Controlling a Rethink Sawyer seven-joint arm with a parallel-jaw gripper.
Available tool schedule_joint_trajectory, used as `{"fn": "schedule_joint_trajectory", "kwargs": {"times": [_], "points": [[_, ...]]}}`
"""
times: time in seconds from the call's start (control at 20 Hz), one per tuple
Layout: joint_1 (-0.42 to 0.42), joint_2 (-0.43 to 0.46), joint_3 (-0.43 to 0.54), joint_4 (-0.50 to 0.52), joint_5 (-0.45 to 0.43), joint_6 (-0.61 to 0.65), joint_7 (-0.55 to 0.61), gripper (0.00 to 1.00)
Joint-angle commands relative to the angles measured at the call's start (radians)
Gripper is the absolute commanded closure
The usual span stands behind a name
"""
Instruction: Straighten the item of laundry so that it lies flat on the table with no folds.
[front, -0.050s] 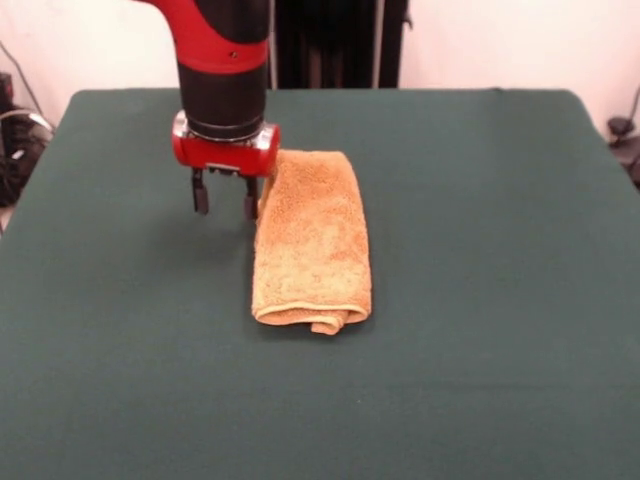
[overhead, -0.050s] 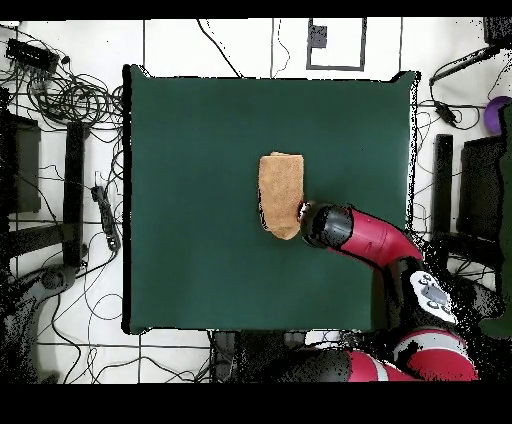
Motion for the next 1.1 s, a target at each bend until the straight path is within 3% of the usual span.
{"fn": "schedule_joint_trajectory", "kwargs": {"times": [0.05,0.4,0.65,1.1], "points": [[0.017,0.084,0.043,0.02,0.062,-0.002,0.215,0.0],[0.057,0.048,0.041,0.088,0.111,-0.01,0.281,0.0],[0.042,0.116,0.089,0.107,0.153,-0.115,0.309,0.0],[0.156,0.098,0.076,0.152,0.34,-0.127,0.438,0.0]]}}
